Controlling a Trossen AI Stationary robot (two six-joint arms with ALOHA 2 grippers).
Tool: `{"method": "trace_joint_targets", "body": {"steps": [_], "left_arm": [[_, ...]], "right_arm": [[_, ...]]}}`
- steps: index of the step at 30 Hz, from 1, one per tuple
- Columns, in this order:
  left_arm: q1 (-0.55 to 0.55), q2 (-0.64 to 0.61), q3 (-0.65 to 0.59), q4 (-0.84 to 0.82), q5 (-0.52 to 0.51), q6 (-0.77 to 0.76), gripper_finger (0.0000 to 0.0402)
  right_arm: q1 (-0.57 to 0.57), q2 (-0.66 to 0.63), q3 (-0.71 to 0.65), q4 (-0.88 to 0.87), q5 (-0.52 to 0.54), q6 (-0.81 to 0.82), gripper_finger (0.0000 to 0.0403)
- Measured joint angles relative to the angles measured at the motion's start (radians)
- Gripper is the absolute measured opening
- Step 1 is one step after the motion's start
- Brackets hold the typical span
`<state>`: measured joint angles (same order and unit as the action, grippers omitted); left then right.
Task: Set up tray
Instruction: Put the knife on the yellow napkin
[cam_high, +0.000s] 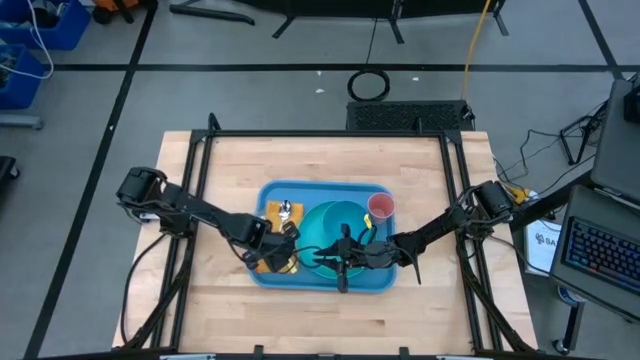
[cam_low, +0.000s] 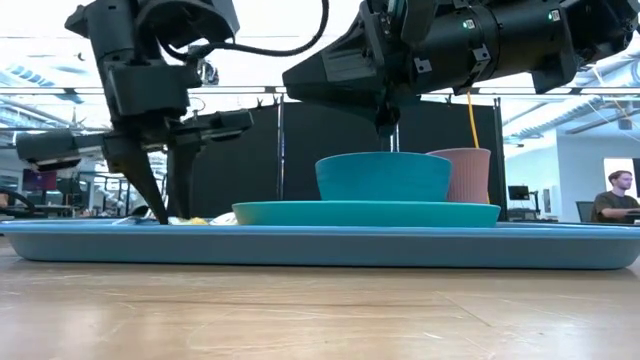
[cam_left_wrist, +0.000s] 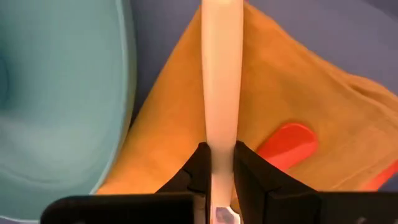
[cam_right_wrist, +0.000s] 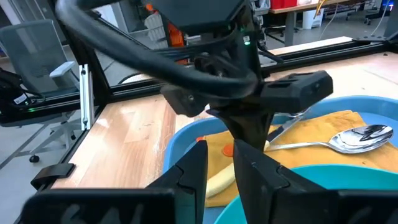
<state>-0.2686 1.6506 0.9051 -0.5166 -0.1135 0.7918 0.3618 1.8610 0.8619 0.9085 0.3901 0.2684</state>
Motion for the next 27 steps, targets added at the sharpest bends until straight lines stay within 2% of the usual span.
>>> {"method": "trace_joint_targets", "body": {"steps": [5, 21, 27], "left_arm": [[-0.018, -0.010, 0.000, -0.007, 0.014, 0.036, 0.0042], [-0.023, -0.009, 0.000, -0.003, 0.007, 0.358, 0.0042], [-0.023, -0.009, 0.000, -0.003, -0.048, 0.492, 0.0042]], "right_arm": [[0.000, 0.000, 0.000, 0.000, 0.000, 0.000, 0.0070], [0.000, 0.000, 0.000, 0.002, 0.000, 0.008, 0.0070], [0.000, 0.000, 0.000, 0.001, 0.000, 0.008, 0.0070]]}}
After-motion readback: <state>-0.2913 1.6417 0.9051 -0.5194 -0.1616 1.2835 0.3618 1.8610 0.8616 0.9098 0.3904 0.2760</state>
